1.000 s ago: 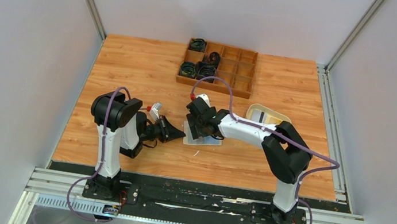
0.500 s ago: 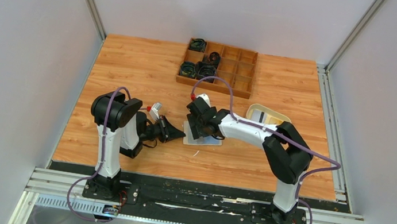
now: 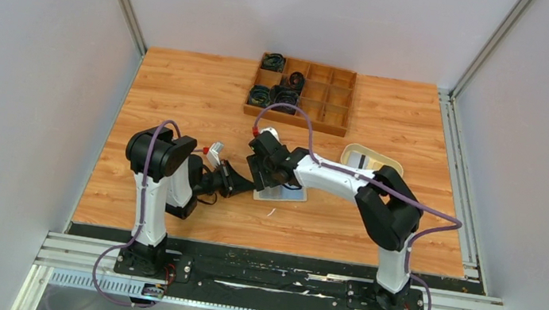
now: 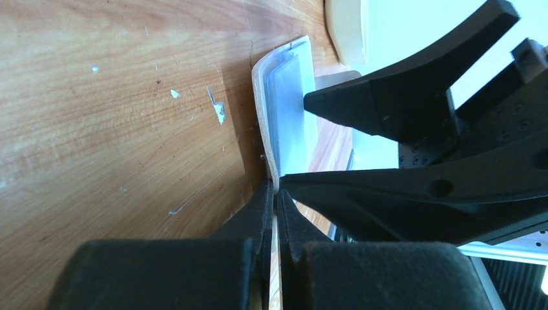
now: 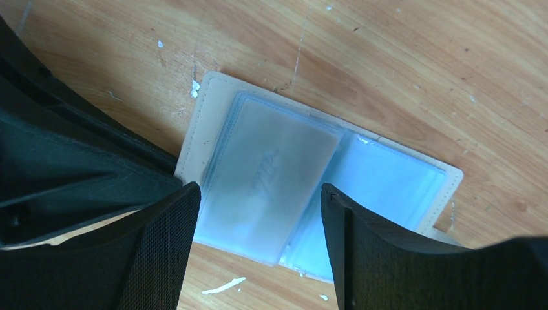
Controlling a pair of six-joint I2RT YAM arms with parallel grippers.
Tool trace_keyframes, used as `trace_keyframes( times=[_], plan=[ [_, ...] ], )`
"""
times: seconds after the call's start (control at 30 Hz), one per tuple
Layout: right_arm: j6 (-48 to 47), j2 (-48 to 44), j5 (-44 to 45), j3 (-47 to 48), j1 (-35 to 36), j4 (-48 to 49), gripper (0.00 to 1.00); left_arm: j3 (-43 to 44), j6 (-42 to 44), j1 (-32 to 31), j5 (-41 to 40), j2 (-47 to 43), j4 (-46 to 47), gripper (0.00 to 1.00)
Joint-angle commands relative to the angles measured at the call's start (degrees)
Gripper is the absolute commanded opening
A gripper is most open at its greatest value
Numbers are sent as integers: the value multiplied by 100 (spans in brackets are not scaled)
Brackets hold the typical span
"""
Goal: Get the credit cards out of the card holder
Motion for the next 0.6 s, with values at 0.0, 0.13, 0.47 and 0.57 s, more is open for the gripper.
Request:
trace_keyframes(
  times=[0.0, 0.13, 0.47, 0.57],
  plan=[
    [19, 258, -74, 140, 80, -147, 72, -230, 474, 50, -148, 304, 155, 0],
    [-50, 357, 115, 160, 80, -242, 72, -239, 474, 50, -138, 307, 155, 0],
    [-346, 220, 1161, -4, 27, -678, 73, -229, 473, 50, -138, 333, 155, 0],
    [-344, 238, 1278, -17, 27, -768, 73, -251, 486, 50, -139, 321, 155, 0]
  ],
)
